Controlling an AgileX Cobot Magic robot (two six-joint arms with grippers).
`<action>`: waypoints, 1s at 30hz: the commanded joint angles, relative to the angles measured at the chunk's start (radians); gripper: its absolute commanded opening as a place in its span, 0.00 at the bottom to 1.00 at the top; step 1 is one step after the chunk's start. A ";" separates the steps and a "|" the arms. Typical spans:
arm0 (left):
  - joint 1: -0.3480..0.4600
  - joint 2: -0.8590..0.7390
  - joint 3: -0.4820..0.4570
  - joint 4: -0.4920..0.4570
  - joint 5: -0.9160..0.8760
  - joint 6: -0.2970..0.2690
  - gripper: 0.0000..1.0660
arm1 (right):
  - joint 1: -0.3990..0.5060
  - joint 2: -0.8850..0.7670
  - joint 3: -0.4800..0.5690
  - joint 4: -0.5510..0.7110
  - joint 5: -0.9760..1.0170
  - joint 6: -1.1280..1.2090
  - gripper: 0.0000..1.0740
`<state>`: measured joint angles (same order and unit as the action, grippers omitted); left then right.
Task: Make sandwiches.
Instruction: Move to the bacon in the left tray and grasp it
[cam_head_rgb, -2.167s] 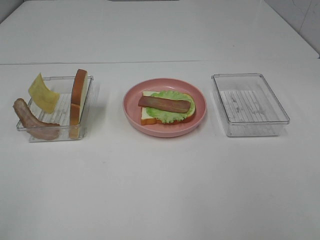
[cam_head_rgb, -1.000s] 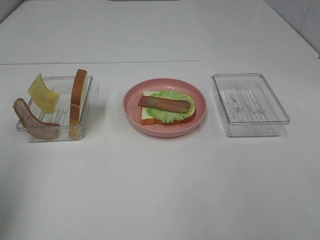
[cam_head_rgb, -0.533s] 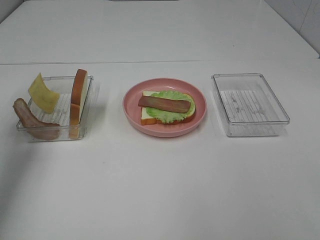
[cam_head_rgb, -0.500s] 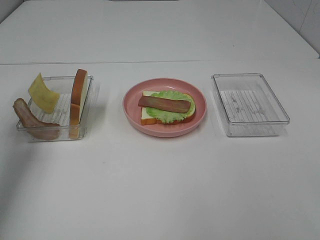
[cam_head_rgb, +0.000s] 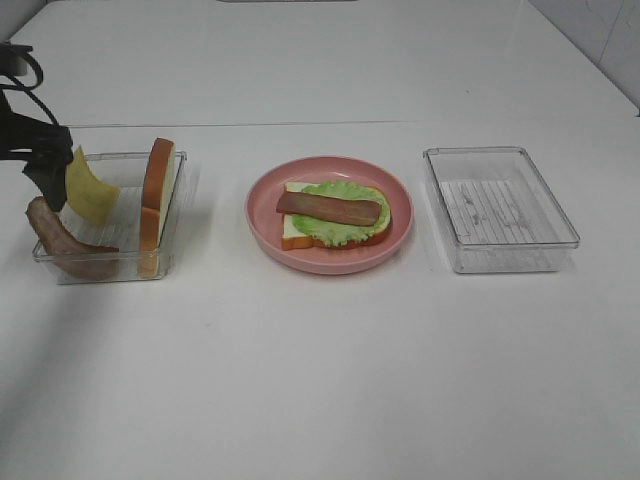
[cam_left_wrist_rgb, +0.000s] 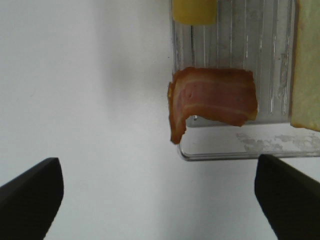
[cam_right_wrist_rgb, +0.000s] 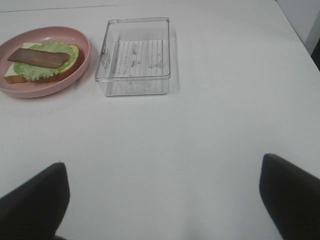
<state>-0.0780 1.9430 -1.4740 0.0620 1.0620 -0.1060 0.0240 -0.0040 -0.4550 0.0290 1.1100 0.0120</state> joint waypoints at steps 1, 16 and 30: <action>-0.019 0.055 -0.027 0.001 -0.046 -0.036 0.95 | -0.005 -0.023 0.003 -0.002 -0.010 -0.003 0.89; -0.046 0.131 -0.039 -0.005 -0.099 -0.026 0.91 | -0.005 -0.021 0.003 0.001 -0.010 -0.003 0.89; -0.046 0.131 -0.039 -0.005 -0.096 -0.036 0.50 | -0.005 -0.021 0.003 0.001 -0.010 -0.003 0.89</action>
<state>-0.1170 2.0700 -1.5120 0.0610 0.9660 -0.1320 0.0240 -0.0040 -0.4550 0.0290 1.1100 0.0120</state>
